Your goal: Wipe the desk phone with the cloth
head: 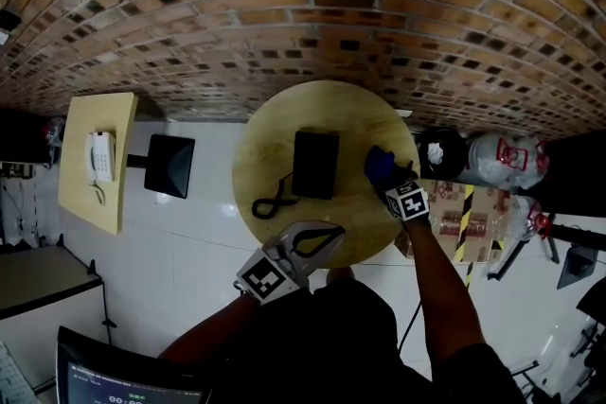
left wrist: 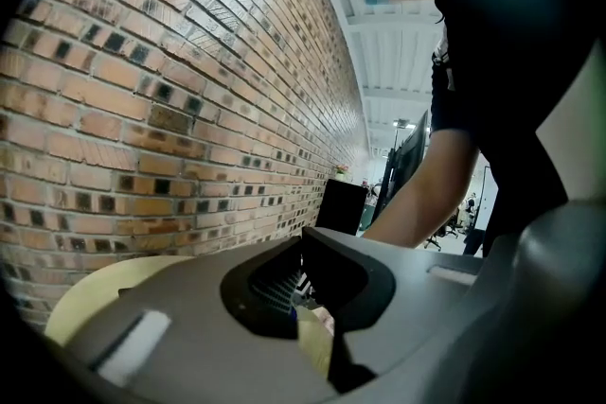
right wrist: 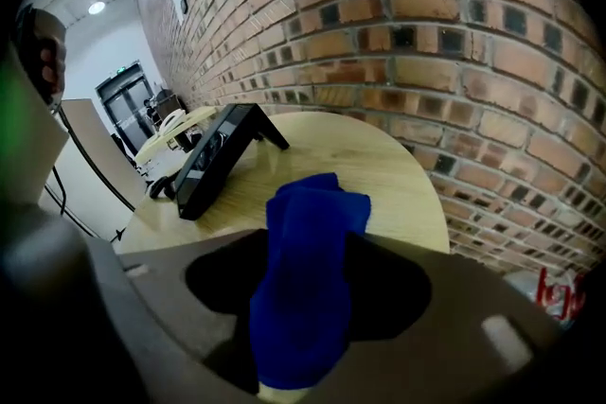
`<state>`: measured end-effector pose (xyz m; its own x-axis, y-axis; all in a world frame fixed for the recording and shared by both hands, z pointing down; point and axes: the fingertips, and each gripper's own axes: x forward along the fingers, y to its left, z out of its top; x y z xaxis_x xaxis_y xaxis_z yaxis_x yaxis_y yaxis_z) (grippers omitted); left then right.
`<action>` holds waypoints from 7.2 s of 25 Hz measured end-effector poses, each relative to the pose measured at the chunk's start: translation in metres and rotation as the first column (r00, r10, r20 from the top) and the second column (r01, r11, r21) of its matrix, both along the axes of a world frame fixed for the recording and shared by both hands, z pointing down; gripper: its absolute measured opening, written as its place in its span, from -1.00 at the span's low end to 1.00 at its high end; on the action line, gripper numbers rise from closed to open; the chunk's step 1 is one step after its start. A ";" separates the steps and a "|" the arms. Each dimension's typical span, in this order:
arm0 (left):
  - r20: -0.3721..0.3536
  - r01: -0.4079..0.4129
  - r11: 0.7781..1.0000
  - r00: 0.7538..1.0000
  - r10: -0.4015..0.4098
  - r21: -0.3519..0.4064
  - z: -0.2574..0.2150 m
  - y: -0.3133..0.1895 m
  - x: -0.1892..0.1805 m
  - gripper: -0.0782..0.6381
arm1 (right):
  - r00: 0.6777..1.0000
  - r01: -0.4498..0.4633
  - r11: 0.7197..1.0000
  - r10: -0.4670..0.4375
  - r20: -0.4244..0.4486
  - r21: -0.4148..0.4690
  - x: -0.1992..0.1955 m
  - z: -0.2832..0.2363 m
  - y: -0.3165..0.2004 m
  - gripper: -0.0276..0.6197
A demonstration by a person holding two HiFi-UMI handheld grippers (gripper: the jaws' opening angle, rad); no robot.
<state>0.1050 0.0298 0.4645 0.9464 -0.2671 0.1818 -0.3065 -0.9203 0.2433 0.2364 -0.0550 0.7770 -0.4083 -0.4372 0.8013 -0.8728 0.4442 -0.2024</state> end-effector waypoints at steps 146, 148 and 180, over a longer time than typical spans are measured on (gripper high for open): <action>-0.098 0.068 0.996 0.993 -0.061 0.065 -0.043 0.007 -0.086 -0.80 | 0.938 -0.151 0.880 -0.017 0.347 0.450 -0.089 -0.242 0.040 -0.18; -0.103 0.058 0.995 0.994 -0.049 0.083 -0.051 0.009 -0.094 -0.80 | 0.935 -0.143 0.849 -0.052 0.350 0.508 -0.108 -0.277 0.051 -0.18; -0.132 -0.040 0.984 0.989 0.063 0.173 -0.083 0.064 -0.142 -0.80 | 0.888 -0.065 0.755 -0.255 0.383 0.653 -0.244 -0.373 0.155 -0.92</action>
<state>-0.0367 0.0938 0.3818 0.9724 -0.2334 0.0065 -0.2325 -0.9653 0.1188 -0.0077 0.1000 0.4043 -0.6995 -0.7099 0.0820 -0.7112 0.6804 -0.1768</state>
